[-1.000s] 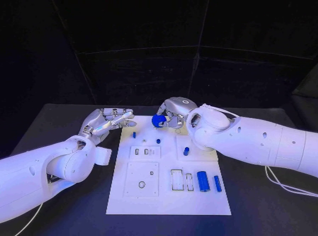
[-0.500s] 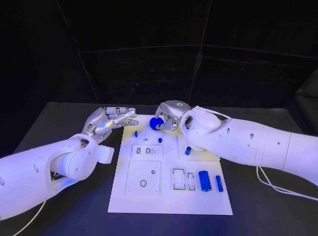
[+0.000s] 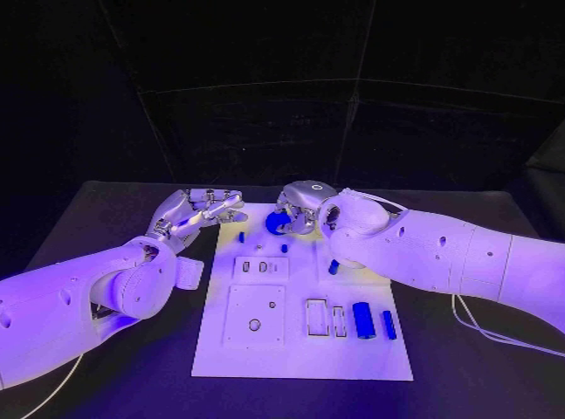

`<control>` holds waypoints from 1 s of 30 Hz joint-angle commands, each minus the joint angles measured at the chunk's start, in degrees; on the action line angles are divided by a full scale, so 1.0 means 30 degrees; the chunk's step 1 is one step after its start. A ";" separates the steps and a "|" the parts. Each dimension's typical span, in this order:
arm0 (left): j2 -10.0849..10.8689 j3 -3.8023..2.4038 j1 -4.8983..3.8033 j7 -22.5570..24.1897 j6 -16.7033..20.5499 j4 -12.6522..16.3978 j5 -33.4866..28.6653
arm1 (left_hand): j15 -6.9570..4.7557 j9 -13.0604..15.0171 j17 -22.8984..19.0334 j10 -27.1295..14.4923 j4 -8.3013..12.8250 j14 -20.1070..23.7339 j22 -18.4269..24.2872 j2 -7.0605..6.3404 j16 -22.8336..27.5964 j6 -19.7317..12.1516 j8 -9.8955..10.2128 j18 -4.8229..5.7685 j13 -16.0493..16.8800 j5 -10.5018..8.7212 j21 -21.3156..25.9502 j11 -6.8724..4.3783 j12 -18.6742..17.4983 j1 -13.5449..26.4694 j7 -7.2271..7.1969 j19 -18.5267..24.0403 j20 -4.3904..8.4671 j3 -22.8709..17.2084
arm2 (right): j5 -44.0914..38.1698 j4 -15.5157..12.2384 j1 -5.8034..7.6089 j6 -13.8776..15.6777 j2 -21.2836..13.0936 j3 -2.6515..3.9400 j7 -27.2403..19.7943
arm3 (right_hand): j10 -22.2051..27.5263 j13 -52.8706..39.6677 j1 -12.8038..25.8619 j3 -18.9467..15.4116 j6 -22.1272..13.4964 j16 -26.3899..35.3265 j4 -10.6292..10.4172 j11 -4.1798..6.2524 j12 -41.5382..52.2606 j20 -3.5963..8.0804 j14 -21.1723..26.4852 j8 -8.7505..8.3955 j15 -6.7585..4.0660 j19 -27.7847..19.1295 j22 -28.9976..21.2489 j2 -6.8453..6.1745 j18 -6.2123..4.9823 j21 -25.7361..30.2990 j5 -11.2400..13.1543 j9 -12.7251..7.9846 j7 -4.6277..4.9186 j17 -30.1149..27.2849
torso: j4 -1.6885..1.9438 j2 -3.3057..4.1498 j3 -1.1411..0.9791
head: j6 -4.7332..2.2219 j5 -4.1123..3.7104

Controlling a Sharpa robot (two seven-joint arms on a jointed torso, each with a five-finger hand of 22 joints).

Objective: Assemble the parts on the task board

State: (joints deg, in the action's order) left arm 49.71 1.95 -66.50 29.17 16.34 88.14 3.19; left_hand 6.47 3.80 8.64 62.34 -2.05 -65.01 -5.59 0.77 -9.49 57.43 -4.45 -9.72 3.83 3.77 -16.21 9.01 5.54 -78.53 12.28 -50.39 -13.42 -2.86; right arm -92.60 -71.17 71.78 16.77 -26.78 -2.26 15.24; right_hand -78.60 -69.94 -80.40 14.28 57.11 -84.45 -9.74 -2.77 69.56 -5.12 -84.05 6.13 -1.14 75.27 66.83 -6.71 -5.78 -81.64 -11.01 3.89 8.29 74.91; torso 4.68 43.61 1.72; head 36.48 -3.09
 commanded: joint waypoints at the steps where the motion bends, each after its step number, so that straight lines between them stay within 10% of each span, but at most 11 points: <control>1: -0.0019 -0.0019 -0.0029 0.0121 -0.0190 0.0027 -0.0004 | 0.0078 -0.0023 0.0022 0.0014 0.0141 -0.0100 0.0022 0.0137 0.0111 0.0090 0.0070 -0.0290 -0.0022 -0.0032 0.0091 0.0088 -0.0041 -0.0014 0.0083 -0.0152 0.0003 -0.0005 | -0.0134 0.0055 0.0018 -0.0404 0.0057 0.0006 0.0004 | 0.0072 0.0095 0.0281 -0.0152 -0.0479 -0.0029 0.0028 -0.0193 -0.0216 -0.0095 -0.1173 -0.0270 0.0085 0.0046 -0.0028 -0.0025 0.0340 -0.0034 0.0018 -0.0077 0.0095 0.0911 | -0.0007 0.0006 0.0001 | 0.0013 0.0011; 14: -0.0013 -0.0019 -0.0029 0.0096 -0.0199 0.0027 -0.0004 | 0.0079 -0.0021 0.0035 0.0022 0.0172 -0.0115 0.0039 0.0147 0.0143 0.0100 0.0088 -0.0290 -0.0021 -0.0033 0.0105 0.0090 -0.0069 -0.0008 0.0087 -0.0165 0.0002 -0.0008 | -0.0135 0.0296 0.0004 -0.0489 0.0140 0.0004 0.0188 | 0.0400 0.0354 0.1466 -0.1448 -0.3220 -0.0033 -0.0718 -0.0616 -0.0554 -0.0466 -0.1171 -0.0899 0.0462 -0.0047 -0.0105 -0.0306 0.0318 -0.0001 0.0347 -0.0094 0.0517 0.0946 | 0.0004 -0.0004 -0.0003 | -0.0001 -0.0009; 22: -0.0008 -0.0019 -0.0029 0.0058 -0.0216 0.0026 -0.0004 | 0.0079 -0.0022 0.0037 0.0022 0.0178 -0.0117 0.0042 0.0146 0.0150 0.0099 0.0093 -0.0290 -0.0021 -0.0034 0.0108 0.0092 -0.0075 -0.0004 0.0092 -0.0167 0.0001 -0.0006 | 0.0002 0.0250 0.0003 -0.0790 0.0028 0.0004 0.0278 | 0.0384 0.0233 0.1889 -0.2234 -0.2612 -0.0044 -0.1639 -0.0690 -0.0416 -0.0555 -0.1172 -0.0783 0.0538 -0.0044 -0.0080 -0.0015 0.0318 -0.0017 0.0080 0.0000 0.0577 0.0977 | -0.0001 -0.0004 -0.0009 | -0.0036 0.0000; 30: 0.0069 -0.0019 -0.0029 0.0064 -0.0213 0.0011 -0.0004 | 0.0079 -0.0022 0.0037 0.0022 0.0178 -0.0117 0.0042 0.0146 0.0150 0.0099 0.0093 -0.0290 -0.0021 -0.0034 0.0108 0.0092 -0.0075 -0.0004 0.0092 -0.0167 0.0001 -0.0006 | 0.1481 -0.0868 0.0001 0.1720 -0.1399 0.0000 -0.1152 | -0.0072 -0.0465 0.1455 -0.2365 -0.1871 -0.0100 -0.1672 -0.0571 0.0353 -0.0506 -0.1199 -0.0593 0.0453 0.0058 0.0072 0.0285 0.0340 -0.0094 -0.0153 0.0081 0.0439 0.1093 | -0.0074 -0.0014 -0.0048 | -0.0087 0.0012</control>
State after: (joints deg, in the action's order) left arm 49.85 1.95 -66.50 29.12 16.32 88.12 3.18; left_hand 6.47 3.80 8.69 62.34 -1.73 -65.01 -5.54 0.77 -9.27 57.44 -4.45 -9.71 3.84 3.77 -16.21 9.01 5.54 -78.54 12.28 -50.40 -13.42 -2.86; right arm -91.36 -73.25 71.66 16.95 -30.44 -2.27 14.91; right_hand -78.52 -71.14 -75.35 7.14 51.15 -84.42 -15.08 -4.50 70.39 -6.46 -83.84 3.98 0.11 75.16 67.00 -5.91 -5.78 -81.64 -11.29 4.07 9.72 74.94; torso 4.65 43.60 1.65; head 36.27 -3.05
